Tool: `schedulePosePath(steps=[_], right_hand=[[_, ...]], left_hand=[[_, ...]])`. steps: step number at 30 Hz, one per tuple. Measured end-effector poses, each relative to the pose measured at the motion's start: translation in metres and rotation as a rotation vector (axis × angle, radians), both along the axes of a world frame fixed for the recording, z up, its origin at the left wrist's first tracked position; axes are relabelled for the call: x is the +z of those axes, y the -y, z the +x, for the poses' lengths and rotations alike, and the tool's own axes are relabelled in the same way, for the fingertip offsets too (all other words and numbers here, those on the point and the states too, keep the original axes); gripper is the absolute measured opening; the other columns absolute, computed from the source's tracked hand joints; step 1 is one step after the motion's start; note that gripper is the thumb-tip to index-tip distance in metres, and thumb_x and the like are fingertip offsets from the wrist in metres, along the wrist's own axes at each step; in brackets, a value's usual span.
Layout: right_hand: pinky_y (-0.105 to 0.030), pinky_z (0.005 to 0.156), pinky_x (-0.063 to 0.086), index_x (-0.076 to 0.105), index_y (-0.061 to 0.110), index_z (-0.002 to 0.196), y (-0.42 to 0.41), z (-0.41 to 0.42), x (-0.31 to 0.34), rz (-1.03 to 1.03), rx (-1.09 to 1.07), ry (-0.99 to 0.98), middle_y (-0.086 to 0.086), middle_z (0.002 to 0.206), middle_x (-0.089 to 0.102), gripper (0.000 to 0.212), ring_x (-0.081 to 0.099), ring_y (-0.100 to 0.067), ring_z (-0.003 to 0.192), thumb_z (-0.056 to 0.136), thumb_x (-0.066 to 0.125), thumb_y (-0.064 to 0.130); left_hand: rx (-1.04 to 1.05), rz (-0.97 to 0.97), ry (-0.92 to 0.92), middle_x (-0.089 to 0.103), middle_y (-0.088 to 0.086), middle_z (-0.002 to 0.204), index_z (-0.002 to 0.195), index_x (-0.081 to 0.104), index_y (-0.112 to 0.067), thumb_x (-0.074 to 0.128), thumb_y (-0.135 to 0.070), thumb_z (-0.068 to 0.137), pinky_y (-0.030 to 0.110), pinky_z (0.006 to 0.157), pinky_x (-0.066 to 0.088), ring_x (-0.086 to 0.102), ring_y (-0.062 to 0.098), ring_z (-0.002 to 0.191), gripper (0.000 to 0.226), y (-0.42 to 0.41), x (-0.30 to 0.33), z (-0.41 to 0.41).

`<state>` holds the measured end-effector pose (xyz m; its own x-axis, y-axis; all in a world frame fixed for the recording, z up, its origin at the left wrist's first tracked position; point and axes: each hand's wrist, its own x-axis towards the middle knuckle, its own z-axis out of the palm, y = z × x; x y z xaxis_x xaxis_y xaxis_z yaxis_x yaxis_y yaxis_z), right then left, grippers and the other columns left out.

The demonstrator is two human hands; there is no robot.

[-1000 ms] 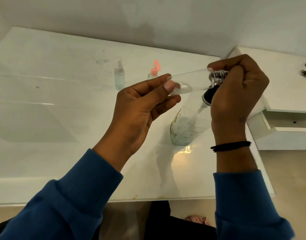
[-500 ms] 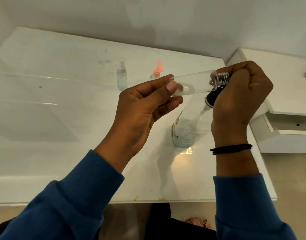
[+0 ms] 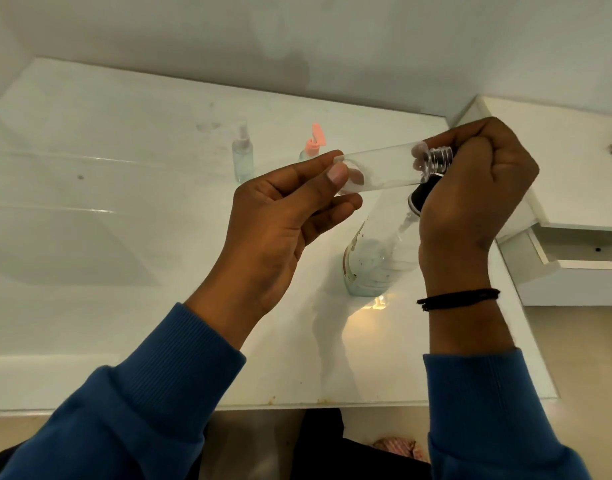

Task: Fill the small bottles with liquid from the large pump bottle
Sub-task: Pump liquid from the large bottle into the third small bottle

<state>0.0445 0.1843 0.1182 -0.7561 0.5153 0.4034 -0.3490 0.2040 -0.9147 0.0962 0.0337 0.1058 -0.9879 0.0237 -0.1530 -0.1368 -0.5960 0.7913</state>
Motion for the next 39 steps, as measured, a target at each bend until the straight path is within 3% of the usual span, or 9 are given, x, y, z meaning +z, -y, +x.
schedulePosePath(steps=[11, 18, 22, 29, 35, 39], right_hand=[[-0.054, 0.050, 0.046, 0.050, 0.021, 0.057, -0.0012, 0.0006, -0.0045, 0.113, -0.048, -0.041, -0.011, 0.054, 0.048, 0.032, 0.054, -0.048, 0.057, 0.078, 0.035, 0.002], [-0.052, 0.052, 0.049, 0.049, 0.021, 0.057, -0.0046, -0.0003, 0.0003, 0.149, -0.039, -0.043, -0.007, 0.055, 0.049, 0.032, 0.056, -0.047, 0.059, 0.077, 0.035, 0.000], [-0.053, 0.049, 0.045, 0.045, 0.024, 0.055, -0.0040, -0.0004, -0.0054, 0.128, -0.030, -0.038, 0.008, 0.051, 0.042, 0.036, 0.051, -0.048, 0.056, 0.079, 0.034, 0.000], [-0.051, 0.051, 0.048, 0.046, 0.022, 0.056, -0.0069, -0.0018, 0.0000, 0.158, -0.030, -0.048, 0.008, 0.051, 0.043, 0.033, 0.054, -0.047, 0.058, 0.078, 0.034, 0.000], [-0.045, 0.050, 0.046, 0.045, 0.024, 0.057, -0.0070, -0.0005, -0.0034, 0.149, -0.043, -0.052, 0.015, 0.048, 0.042, 0.034, 0.047, -0.032, 0.053, 0.079, 0.035, 0.000], [-0.046, 0.051, 0.048, 0.046, 0.024, 0.056, -0.0075, -0.0002, 0.0021, 0.150, -0.052, -0.050, 0.013, 0.048, 0.043, 0.033, 0.054, -0.043, 0.057, 0.078, 0.035, 0.002]], left_hand=[[-0.005, -0.009, 0.015, 0.078, 0.009, 0.105, 0.114, 0.073, -0.009, 0.071, -0.020, 0.079, 0.024, 0.075, 0.059, 0.075, 0.026, 0.087, 0.037, -0.0018, -0.0013, 0.0007], [-0.008, -0.026, 0.007, 0.078, 0.010, 0.105, 0.113, 0.074, -0.009, 0.071, -0.022, 0.078, 0.026, 0.075, 0.059, 0.074, 0.024, 0.085, 0.037, -0.0032, -0.0017, 0.0008], [-0.008, -0.023, 0.015, 0.078, 0.011, 0.103, 0.113, 0.073, -0.007, 0.071, -0.022, 0.078, 0.025, 0.074, 0.059, 0.073, 0.023, 0.083, 0.038, -0.0032, -0.0018, 0.0014], [-0.008, -0.029, 0.017, 0.077, 0.011, 0.107, 0.116, 0.072, -0.007, 0.071, -0.023, 0.078, 0.026, 0.075, 0.059, 0.074, 0.023, 0.085, 0.042, -0.0038, -0.0017, 0.0010], [-0.002, -0.022, 0.020, 0.077, 0.012, 0.106, 0.117, 0.072, -0.005, 0.071, -0.021, 0.078, 0.026, 0.075, 0.059, 0.074, 0.022, 0.084, 0.042, -0.0051, -0.0022, 0.0024], [-0.009, -0.009, 0.012, 0.077, 0.012, 0.106, 0.115, 0.072, -0.005, 0.071, -0.020, 0.078, 0.024, 0.075, 0.059, 0.074, 0.023, 0.084, 0.040, -0.0055, -0.0010, 0.0025]])
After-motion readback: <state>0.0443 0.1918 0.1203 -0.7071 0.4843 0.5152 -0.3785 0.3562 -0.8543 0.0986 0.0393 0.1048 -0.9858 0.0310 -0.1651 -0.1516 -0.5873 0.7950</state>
